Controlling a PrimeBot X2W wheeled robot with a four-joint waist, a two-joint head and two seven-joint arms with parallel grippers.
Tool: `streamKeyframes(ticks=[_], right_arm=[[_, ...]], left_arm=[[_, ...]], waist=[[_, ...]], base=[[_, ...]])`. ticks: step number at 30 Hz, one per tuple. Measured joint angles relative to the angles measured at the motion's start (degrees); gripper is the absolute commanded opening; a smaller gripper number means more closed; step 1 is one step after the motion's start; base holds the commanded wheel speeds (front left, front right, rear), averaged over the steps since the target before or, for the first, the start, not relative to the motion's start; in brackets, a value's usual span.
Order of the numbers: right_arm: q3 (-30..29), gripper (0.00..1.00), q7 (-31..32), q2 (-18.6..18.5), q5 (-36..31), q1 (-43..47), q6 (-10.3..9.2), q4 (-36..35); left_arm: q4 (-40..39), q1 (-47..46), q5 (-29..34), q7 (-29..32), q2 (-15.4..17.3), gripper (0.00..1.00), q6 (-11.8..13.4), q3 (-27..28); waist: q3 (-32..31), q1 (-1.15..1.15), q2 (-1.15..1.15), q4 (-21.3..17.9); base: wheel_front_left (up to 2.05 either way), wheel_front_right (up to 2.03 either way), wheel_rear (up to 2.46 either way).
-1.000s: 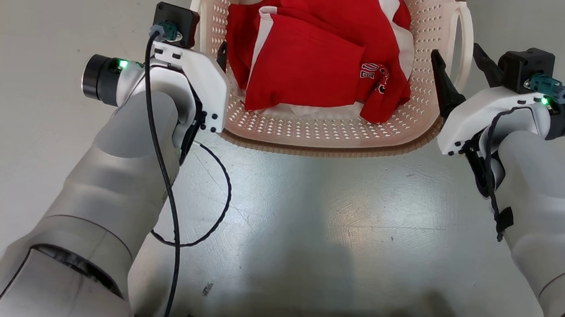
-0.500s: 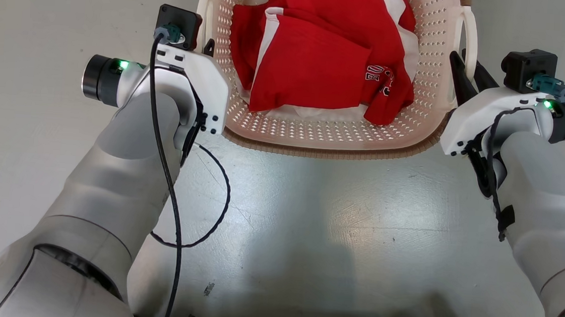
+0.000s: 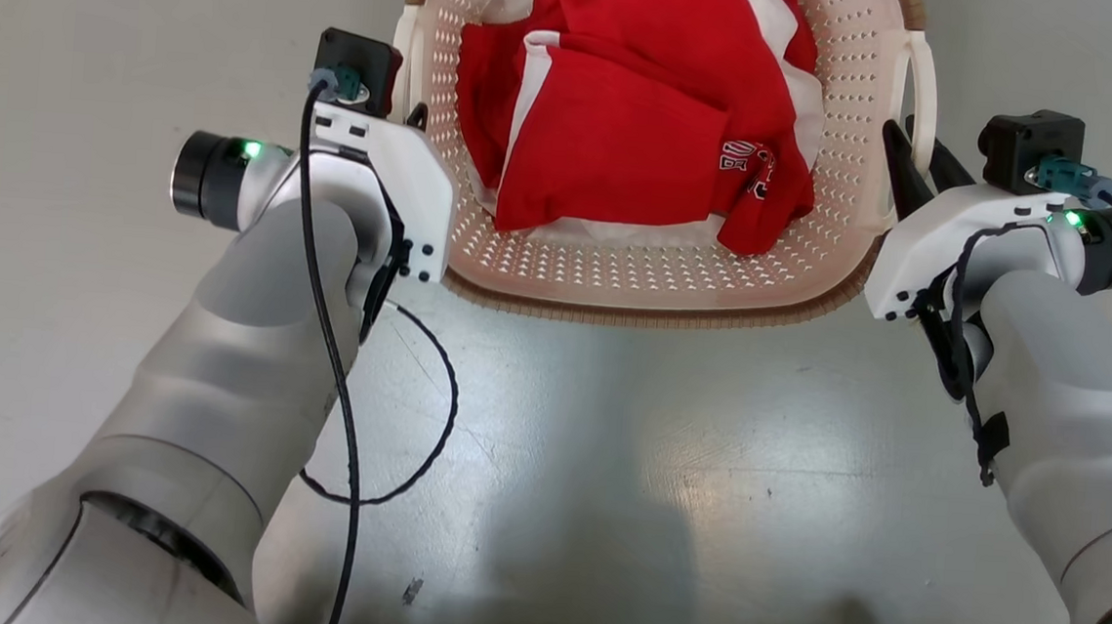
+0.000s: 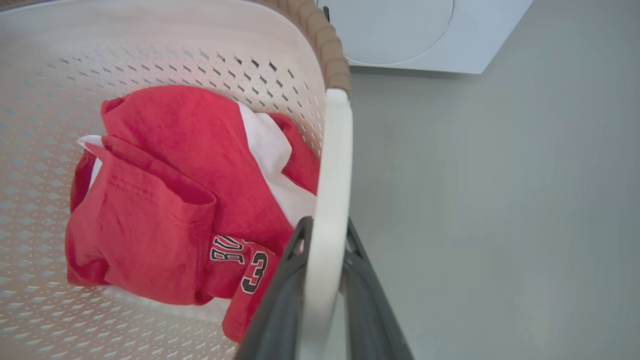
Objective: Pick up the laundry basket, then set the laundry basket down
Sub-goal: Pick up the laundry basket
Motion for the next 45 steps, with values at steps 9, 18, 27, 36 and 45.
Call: streamKeyframes(ticks=[9,18,27,36,45], right_arm=[[3.89,0.00,3.31,0.60,2.83,4.44,0.00,0.30],[6.87,0.00,8.59,1.52,7.44,10.48,0.00,-0.09],[10.09,0.00,15.00,2.41,13.62,16.78,-0.01,-2.08],[13.76,0.00,23.66,2.76,20.23,21.73,-0.07,-4.47],[18.84,0.00,31.40,2.67,25.63,25.75,-0.08,-6.62]], left_arm=[[0.66,5.69,-2.90,3.08,-0.13,0.00,-0.02,-1.08],[1.62,11.77,-3.99,6.89,-0.13,0.00,-1.04,-1.98],[2.04,17.67,-5.36,13.29,0.49,0.00,-3.20,-3.05],[2.21,22.49,-5.87,20.78,1.70,0.00,-5.19,-4.45],[2.29,26.92,-6.39,27.65,2.59,0.00,-6.76,-5.93]], waist=[[-6.08,0.00,0.00,-0.29],[-14.64,0.00,0.00,-0.90],[-24.03,0.00,0.00,-1.83],[-31.54,0.00,0.00,-3.34],[-39.71,0.00,0.00,-5.60]], base=[[0.00,0.00,0.00],[0.00,0.00,0.00],[0.00,0.00,0.00],[0.00,0.00,0.00],[0.00,0.00,0.00]])
